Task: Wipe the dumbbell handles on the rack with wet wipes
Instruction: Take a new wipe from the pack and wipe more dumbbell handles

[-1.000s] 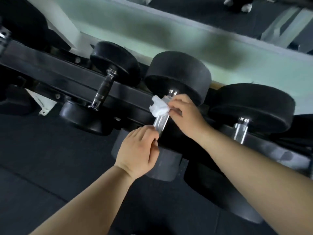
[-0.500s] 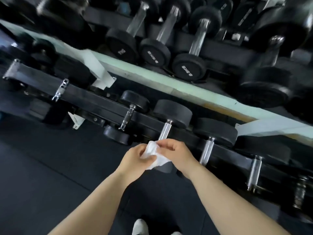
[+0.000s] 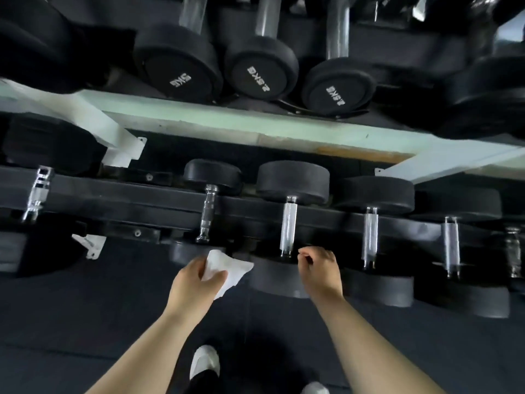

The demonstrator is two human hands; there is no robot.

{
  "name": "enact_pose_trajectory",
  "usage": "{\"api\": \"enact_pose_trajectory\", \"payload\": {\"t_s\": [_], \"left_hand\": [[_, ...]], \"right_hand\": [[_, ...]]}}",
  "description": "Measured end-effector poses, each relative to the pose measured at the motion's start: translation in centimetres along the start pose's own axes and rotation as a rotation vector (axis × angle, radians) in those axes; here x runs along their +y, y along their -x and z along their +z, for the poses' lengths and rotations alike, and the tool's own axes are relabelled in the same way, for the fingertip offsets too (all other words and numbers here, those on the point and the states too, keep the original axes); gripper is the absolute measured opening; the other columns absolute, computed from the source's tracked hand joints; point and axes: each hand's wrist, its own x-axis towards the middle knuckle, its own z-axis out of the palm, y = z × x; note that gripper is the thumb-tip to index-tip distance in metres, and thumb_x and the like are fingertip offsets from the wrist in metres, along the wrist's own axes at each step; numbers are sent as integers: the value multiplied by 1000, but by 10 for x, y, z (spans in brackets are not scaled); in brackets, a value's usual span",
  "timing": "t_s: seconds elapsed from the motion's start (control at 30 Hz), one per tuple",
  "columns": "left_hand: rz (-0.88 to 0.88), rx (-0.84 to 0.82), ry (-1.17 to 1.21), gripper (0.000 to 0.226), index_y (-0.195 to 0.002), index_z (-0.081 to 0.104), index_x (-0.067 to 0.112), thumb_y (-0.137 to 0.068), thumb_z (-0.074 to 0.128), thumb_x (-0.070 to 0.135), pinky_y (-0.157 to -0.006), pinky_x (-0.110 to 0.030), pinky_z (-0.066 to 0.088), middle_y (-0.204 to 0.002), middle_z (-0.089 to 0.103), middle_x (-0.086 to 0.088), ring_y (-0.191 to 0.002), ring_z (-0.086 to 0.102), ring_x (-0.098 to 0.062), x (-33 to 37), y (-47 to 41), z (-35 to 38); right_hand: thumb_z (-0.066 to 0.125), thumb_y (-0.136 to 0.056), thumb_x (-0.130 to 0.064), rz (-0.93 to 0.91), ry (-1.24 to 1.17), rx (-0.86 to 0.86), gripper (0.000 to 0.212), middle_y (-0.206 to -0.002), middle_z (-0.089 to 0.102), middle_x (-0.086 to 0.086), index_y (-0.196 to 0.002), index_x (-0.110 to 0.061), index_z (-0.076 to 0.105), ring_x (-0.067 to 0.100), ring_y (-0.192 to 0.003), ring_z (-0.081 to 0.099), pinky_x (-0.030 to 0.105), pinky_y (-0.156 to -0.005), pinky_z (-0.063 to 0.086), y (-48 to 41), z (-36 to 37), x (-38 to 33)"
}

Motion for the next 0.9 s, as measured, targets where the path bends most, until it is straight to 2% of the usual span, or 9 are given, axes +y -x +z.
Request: {"api": "enact_pose_trajectory", "payload": {"t_s": [0.1,0.17,0.23,0.3,0.37,0.53,0.7,0.77,0.9], "left_hand": [[-12,-10,-19,18,-72,47,15,-87,56,13,-48,-22,29,-67,49,3,-60,44,-8,-17,-29,-2],[-10,-29,-21,9,-82,48,16,-88,55,15,-49,-21,30,-71,50,6,-63,44,-6,-23,-48,6],[48,-60,-2,9,-90,47,21,-88,54,15,-52,-19,34,-75,50,10,-66,45,-2,-22,-70,22],[122,-79,34,15,-82,48,24,-87,55,13,-55,-17,36,-75,51,12,-67,45,-1,-18,-93,42],[178,-84,41,20,-74,48,26,-84,57,12,-54,-16,36,-73,52,11,-66,48,-3,-17,-116,64],[253,-107,98,9,-91,51,14,-86,58,15,-43,-8,36,-76,53,5,-63,47,-4,-20,-167,118],[223,-159,437,35,-118,51,8,-84,58,6,-88,-37,48,-112,59,-6,-102,57,-24,-14,-203,153],[241,-245,445,31,-115,52,11,-85,59,6,-86,-37,49,-110,61,-5,-101,58,-25,-14,-205,164],[227,-296,382,22,-106,56,5,-85,55,1,-65,-28,49,-84,61,-5,-83,59,-23,-19,-203,178]], "right_hand": [[51,-90,-15,-19,64,37,24,-114,61,7,-108,-7,63,23,-110,45,19,-87,28,-9,37,1],[52,-89,-16,-69,109,53,21,-101,65,10,-98,-5,67,28,-101,53,27,-86,38,-17,52,5],[47,-83,-20,-108,80,123,26,-74,67,9,-77,-5,68,31,-74,61,33,-64,52,-23,64,14],[42,-79,-23,-158,55,223,31,-62,64,6,-68,-6,66,29,-58,58,29,-56,46,-28,77,27],[42,-79,-21,-200,28,340,28,-64,63,7,-71,-5,64,28,-59,56,24,-62,38,-28,84,35],[41,-79,-19,-282,-55,553,24,-72,62,3,-85,-6,60,10,-73,45,18,-74,35,-29,97,48],[53,-79,-12,-278,-88,572,11,-76,59,-4,-83,-8,62,11,-75,47,9,-68,35,-32,105,54],[54,-84,-9,-258,-96,514,8,-79,55,-7,-85,-8,62,10,-80,44,3,-73,32,-32,105,56],[50,-87,-12,-240,-58,495,15,-82,61,1,-81,-6,62,13,-80,43,15,-66,29,-29,105,54]]}}
